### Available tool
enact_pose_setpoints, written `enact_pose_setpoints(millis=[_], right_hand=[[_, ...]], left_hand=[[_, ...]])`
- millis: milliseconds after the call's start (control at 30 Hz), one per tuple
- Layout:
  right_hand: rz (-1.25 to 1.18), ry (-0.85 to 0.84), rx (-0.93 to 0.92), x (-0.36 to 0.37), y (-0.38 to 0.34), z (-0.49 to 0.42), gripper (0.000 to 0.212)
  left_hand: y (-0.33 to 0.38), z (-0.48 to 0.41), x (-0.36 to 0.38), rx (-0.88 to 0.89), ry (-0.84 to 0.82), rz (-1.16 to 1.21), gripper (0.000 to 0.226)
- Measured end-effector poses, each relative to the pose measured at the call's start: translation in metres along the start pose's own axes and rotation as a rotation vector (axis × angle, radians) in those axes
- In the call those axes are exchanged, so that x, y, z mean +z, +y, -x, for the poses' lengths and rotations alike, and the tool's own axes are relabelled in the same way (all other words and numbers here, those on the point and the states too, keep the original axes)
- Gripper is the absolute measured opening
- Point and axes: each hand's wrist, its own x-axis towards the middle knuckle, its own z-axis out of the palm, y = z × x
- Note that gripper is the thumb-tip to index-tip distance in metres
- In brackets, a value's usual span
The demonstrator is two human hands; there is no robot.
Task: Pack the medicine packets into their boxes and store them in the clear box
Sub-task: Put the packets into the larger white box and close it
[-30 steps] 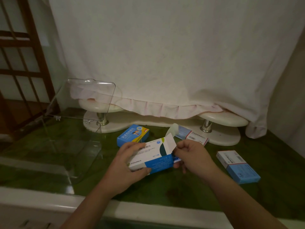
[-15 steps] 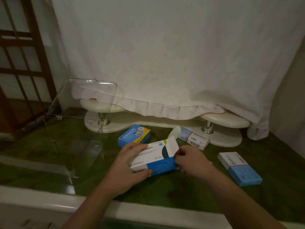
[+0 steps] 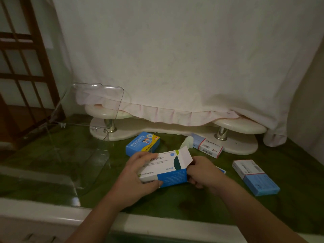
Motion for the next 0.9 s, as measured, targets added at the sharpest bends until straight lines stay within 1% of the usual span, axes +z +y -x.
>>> enact_pose_setpoints(millis=[233,533,667,733,767,867,900], right_hand=[[-0.030,-0.040,0.017,0.003,0.010,-0.007,0.017],[-0.067,-0.024,-0.050,0.007,0.023,-0.004,0.019],[-0.105,-0.009,-0.093,0.005,0.028,0.002,0.011],[-0.186,0.079,-0.138,0.005,0.035,0.007,0.010],[-0.233,0.161,-0.173,0.006,0.040,0.010,0.010],[-0.288,0.481,-0.263,0.005,0.057,0.020,0.007],[-0.303,0.549,-0.276,0.003,0.062,0.022,0.007]], left_hand=[[0.000,0.002,0.001,-0.016,-0.004,-0.010,0.078],[0.000,0.002,0.002,0.003,-0.012,-0.047,0.076],[-0.001,0.001,0.001,0.000,-0.019,-0.043,0.072],[-0.002,0.001,0.001,-0.002,-0.015,-0.038,0.072],[-0.002,0.001,0.001,-0.005,-0.016,-0.035,0.072],[-0.002,0.001,0.001,-0.007,-0.016,-0.024,0.073],[-0.003,0.001,0.002,-0.006,-0.012,-0.020,0.073]])
